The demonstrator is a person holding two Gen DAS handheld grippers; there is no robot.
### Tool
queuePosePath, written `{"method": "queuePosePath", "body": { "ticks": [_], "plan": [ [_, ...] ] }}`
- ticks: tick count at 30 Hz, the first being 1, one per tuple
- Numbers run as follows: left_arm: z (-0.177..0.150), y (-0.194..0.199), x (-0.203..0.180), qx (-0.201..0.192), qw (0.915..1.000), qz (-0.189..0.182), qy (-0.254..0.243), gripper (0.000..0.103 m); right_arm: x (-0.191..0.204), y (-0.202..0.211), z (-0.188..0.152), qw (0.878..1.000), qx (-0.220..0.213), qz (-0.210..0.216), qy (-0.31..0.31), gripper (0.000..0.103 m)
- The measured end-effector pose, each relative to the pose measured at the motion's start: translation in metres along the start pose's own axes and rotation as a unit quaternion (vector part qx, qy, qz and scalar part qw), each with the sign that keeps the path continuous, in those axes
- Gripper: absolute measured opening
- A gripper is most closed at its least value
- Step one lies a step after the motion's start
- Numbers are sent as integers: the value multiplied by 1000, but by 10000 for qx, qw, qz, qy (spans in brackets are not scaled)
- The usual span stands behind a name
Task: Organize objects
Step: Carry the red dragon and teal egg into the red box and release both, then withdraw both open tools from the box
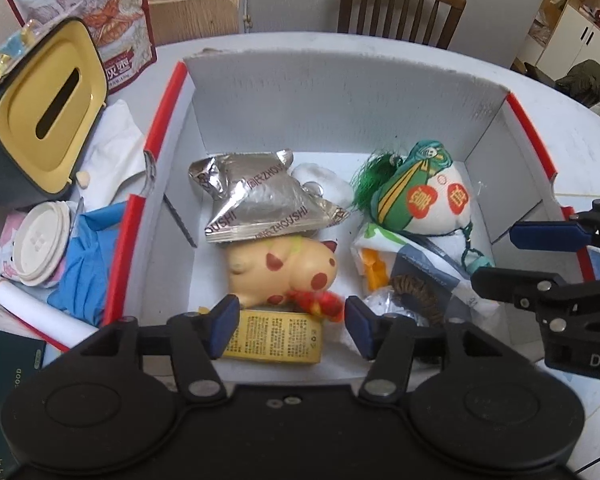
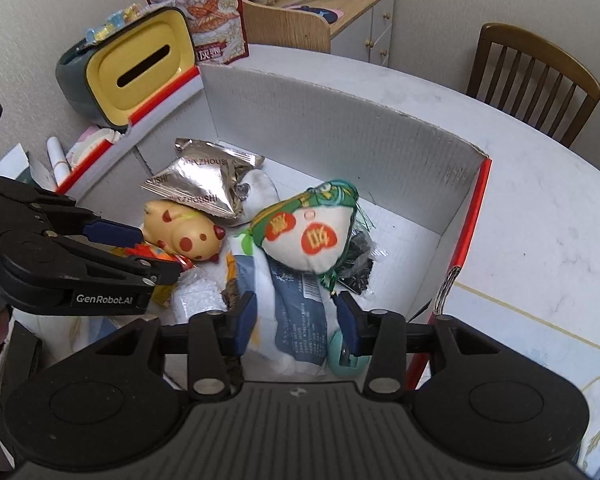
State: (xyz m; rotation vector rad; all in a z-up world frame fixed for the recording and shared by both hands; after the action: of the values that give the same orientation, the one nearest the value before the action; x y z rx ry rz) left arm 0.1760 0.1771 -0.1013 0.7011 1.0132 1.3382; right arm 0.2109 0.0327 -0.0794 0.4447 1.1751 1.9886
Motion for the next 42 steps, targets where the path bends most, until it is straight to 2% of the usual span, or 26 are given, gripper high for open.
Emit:
{"method": "queuePosePath", "body": {
  "ticks": [10,15,22,24,32,42],
  "plan": [
    [-7,40,-10,-462,9986,-79,-232,66,-2,33,-8,9991,-326,127,-229,53],
    [-13,62,-17,-802,9958,-127,-417,81,-4,57,-14,9975,-578,178,-361,56],
    [-21,89,-29,-1305,9888,-59,-726,91,-4,87,-23,9942,-941,197,-476,65],
    [-24,94,-31,-1386,9874,-55,-765,98,-3,94,-26,9932,-1024,216,-510,66],
    [-38,113,-34,-1649,9835,-219,-715,102,-4,118,-38,9867,-1354,488,-752,79],
    [-53,130,-45,-1845,9797,-243,-742,103,0,145,-54,9811,-1707,433,-807,87]
  ]
}}
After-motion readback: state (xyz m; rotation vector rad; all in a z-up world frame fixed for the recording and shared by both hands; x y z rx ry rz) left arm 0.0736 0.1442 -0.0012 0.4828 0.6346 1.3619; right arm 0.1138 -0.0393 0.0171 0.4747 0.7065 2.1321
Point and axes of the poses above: each gripper's, at about its wrist camera, not at the fingertips, and y roughly against the way its jaws point, x to its left, z to its top, the point moved 1 cm from there along -y, roughly the way its jaws point, and after that the axes turned 11 degrees about -z, right-handed, at the moved point
